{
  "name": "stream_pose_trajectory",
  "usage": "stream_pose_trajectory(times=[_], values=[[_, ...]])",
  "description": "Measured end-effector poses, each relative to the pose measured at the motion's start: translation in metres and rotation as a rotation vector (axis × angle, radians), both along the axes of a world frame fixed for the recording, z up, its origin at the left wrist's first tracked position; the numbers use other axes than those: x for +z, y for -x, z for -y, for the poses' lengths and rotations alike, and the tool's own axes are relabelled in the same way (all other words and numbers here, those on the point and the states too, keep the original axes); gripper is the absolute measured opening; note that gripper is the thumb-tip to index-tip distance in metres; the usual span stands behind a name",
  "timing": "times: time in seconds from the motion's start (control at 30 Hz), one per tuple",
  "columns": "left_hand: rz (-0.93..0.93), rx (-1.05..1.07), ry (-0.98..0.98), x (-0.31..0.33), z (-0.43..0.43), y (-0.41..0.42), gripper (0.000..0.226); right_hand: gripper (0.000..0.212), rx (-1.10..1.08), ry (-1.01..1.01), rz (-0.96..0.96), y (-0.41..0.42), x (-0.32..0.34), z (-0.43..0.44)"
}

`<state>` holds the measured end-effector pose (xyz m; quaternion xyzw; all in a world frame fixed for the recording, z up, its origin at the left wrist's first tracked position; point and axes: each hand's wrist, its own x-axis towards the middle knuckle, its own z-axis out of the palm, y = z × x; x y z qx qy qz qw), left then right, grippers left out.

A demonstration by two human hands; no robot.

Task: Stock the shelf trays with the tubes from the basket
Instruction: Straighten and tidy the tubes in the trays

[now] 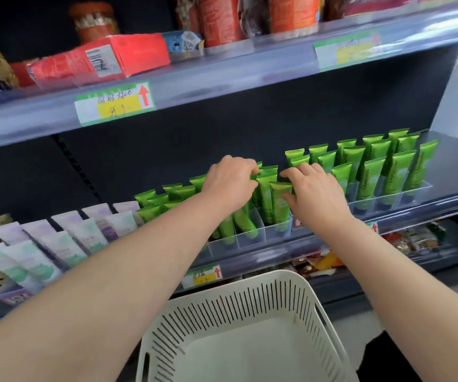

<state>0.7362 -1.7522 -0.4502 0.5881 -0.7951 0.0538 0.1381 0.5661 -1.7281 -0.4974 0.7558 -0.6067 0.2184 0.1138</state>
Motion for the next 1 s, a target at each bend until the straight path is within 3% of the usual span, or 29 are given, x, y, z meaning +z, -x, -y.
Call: stream_pose_trajectory(times=[0.27, 0.77, 1.0], values=[[0.104, -0.035, -0.047, 0.000, 0.043, 0.020, 0.022, 0.025, 0.065, 0.047, -0.088, 0.005, -0.008, 0.023], [0.012, 0.040, -0.085, -0.010, 0.057, 0.038, 0.012, 0.016, 0.072, 0.056, -0.022, 0.007, -0.012, 0.034], [-0.230, 0.075, -0.106, 0.006, 0.064, 0.020, 0.014, 0.027, 0.070, 0.038, 0.085, 0.009, -0.005, 0.030]])
